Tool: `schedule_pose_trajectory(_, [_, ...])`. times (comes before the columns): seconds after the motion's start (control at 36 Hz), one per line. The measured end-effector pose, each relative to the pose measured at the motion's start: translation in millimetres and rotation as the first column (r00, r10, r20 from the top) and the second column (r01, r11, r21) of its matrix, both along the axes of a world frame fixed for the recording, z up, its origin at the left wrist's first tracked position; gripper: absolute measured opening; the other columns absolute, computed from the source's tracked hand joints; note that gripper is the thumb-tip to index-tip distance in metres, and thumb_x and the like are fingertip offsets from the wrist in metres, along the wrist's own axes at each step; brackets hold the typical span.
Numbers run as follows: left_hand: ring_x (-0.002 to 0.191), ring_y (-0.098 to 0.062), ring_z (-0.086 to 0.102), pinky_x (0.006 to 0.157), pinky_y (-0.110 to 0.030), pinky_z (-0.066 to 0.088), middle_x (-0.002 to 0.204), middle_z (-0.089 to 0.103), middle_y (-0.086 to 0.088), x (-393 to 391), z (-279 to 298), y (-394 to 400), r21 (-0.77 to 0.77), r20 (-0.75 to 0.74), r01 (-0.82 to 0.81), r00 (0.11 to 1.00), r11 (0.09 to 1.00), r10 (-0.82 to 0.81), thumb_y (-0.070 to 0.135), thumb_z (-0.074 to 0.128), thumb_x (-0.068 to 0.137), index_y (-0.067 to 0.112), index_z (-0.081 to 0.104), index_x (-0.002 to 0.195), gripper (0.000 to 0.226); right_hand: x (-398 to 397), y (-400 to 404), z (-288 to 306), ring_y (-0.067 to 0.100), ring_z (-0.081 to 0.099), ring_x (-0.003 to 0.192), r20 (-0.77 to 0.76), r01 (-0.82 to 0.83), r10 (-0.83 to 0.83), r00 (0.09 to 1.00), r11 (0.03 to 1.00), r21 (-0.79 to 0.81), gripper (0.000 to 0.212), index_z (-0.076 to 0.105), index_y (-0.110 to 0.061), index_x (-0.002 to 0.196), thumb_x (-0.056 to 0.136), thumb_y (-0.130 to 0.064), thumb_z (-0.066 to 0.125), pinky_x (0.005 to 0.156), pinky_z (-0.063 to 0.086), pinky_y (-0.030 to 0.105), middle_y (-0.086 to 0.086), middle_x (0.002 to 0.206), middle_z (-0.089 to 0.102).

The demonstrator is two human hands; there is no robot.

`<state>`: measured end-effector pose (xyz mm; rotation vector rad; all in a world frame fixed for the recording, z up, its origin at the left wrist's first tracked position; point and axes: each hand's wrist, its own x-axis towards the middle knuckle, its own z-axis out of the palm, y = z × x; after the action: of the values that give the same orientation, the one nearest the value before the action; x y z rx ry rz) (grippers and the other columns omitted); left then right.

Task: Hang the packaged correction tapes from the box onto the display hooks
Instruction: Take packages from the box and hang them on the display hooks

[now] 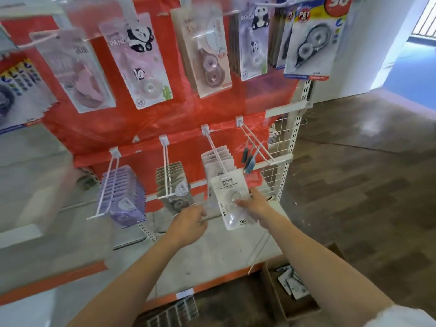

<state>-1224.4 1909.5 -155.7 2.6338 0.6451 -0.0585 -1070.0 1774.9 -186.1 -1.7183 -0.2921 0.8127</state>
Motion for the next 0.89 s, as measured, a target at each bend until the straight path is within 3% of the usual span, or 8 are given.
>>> schedule_pose_trajectory(0.33, [0.099,-0.027,0.057,0.083,-0.032,0.044,0.102,0.064,-0.011,27.2,-4.3,-17.9,0.052,-0.027,-0.026,0.999,0.998,0.027,0.014,0.056,0.087,0.003,0.062,0.101,0.019,21.5,-0.9,-19.3,0.029,0.064,0.107,-0.042,-0.115,0.118,0.992,0.991,0.066,0.041,0.059,-0.012,0.121,0.082,-0.014,0.073,0.097,0.049,0.050,0.009,0.116,0.067])
schedule_pose_trajectory(0.44, [0.101,-0.027,0.058,0.084,-0.031,0.044,0.106,0.064,-0.010,34.9,-4.3,-21.2,0.064,-0.062,-0.026,0.998,0.998,0.030,0.017,0.056,0.088,0.007,0.061,0.106,0.021,32.4,4.2,-7.4,0.027,0.061,0.105,0.066,-0.152,0.157,0.985,0.985,-0.078,0.040,0.058,-0.010,0.124,0.088,-0.025,0.068,0.094,0.048,0.040,0.007,0.118,0.065])
schedule_pose_trajectory(0.56, [0.105,-0.025,0.057,0.085,-0.028,0.040,0.113,0.062,-0.008,41.9,-1.8,-25.8,0.085,-0.108,-0.017,0.994,0.996,0.027,0.021,0.055,0.091,0.010,0.058,0.114,0.026,44.2,14.5,7.1,0.037,0.064,0.098,0.278,-0.151,0.265,0.923,0.916,-0.372,0.045,0.055,-0.007,0.120,0.091,-0.041,0.061,0.079,0.055,0.046,0.013,0.110,0.064])
schedule_pose_trajectory(0.64, [0.108,-0.024,0.055,0.088,-0.027,0.039,0.117,0.060,-0.008,48.8,1.3,-31.2,0.109,-0.139,-0.012,0.990,0.994,0.027,0.024,0.055,0.092,0.011,0.056,0.117,0.028,53.3,16.5,11.8,0.037,0.058,0.112,0.322,-0.166,0.382,0.866,0.828,-0.536,0.049,0.049,-0.010,0.128,0.093,-0.044,0.055,0.091,0.049,0.045,0.016,0.125,0.058])
schedule_pose_trajectory(0.69, [0.111,-0.024,0.053,0.091,-0.028,0.038,0.120,0.057,-0.007,53.8,1.2,-34.8,0.105,-0.178,-0.009,0.984,0.994,0.028,0.026,0.054,0.093,0.013,0.054,0.119,0.029,58.5,13.4,13.7,0.035,0.053,0.121,0.350,-0.162,0.430,0.832,0.792,-0.588,0.048,0.047,-0.011,0.131,0.095,-0.042,0.052,0.095,0.044,0.044,0.014,0.131,0.054])
schedule_pose_trajectory(0.89, [0.120,-0.025,0.048,0.093,-0.029,0.039,0.129,0.053,-0.008,87.5,0.1,-62.4,0.120,-0.290,0.047,0.957,0.992,-0.011,0.030,0.050,0.095,0.016,0.050,0.127,0.035,76.7,-12.9,8.7,0.033,0.055,0.119,0.404,-0.197,0.576,0.711,0.714,-0.672,0.038,0.047,-0.015,0.132,0.097,-0.028,0.051,0.095,0.045,0.040,0.014,0.130,0.057])
